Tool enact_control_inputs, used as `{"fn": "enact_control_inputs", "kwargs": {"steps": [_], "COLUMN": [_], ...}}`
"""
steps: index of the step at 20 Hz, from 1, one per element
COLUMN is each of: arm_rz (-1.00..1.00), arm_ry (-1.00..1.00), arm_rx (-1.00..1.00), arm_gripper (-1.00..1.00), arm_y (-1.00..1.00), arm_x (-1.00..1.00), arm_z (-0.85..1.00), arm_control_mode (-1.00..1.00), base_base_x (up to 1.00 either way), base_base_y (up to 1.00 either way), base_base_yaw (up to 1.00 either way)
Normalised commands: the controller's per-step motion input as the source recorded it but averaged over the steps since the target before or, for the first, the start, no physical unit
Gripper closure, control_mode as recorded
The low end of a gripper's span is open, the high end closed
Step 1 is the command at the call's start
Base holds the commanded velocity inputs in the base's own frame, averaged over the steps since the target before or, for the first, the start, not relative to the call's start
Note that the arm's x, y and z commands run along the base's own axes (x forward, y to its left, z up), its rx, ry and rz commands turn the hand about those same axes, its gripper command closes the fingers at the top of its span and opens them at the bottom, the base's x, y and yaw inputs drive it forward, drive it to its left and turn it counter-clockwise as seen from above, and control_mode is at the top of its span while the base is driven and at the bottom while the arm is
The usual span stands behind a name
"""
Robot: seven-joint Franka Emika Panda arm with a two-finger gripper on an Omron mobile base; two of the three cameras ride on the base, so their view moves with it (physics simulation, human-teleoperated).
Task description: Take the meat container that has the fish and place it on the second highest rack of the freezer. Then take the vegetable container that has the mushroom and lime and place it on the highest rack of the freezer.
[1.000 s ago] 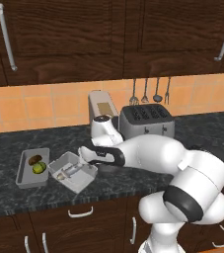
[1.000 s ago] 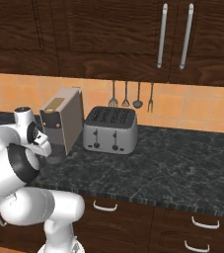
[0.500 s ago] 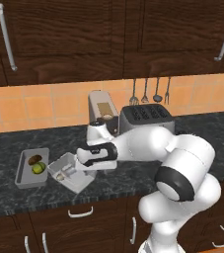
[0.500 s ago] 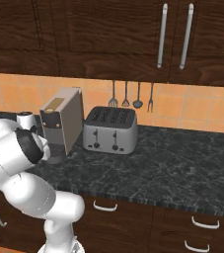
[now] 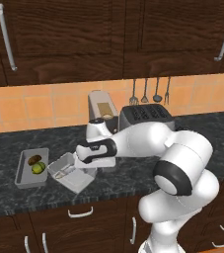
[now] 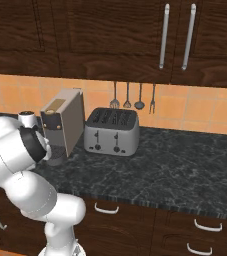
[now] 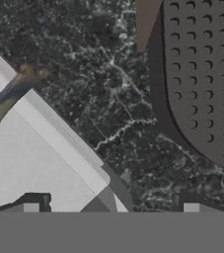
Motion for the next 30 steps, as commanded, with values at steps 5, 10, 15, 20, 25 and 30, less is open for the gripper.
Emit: {"fn": "enact_control_inputs", "kwargs": {"steps": [5, 10, 15, 20, 25, 30], "arm_rz": [0.0, 0.0, 0.0, 0.0, -0.12, -0.21], "arm_ry": [0.02, 0.02, 0.0, -0.01, 0.0, 0.0], "arm_rx": [0.0, 0.0, 0.0, 0.0, 0.05, 0.04], "arm_gripper": [1.0, 1.0, 1.0, 1.0, 1.0, 1.0], "arm_y": [0.0, 0.0, 0.0, 0.0, -0.12, -0.24], "arm_x": [0.0, 0.0, -0.09, -0.28, -0.26, -0.18], "arm_z": [0.0, -0.01, 0.0, 0.0, 0.14, 0.38], "arm_control_mode": [-1.0, -1.0, -1.0, -1.0, -1.0, -1.0], "base_base_x": [0.0, 0.0, 0.0, 0.0, 0.0, 0.0], "base_base_y": [0.0, 0.0, 0.0, 0.0, 0.0, 0.0], "base_base_yaw": [0.0, 0.0, 0.0, 0.0, 0.0, 0.0]}}
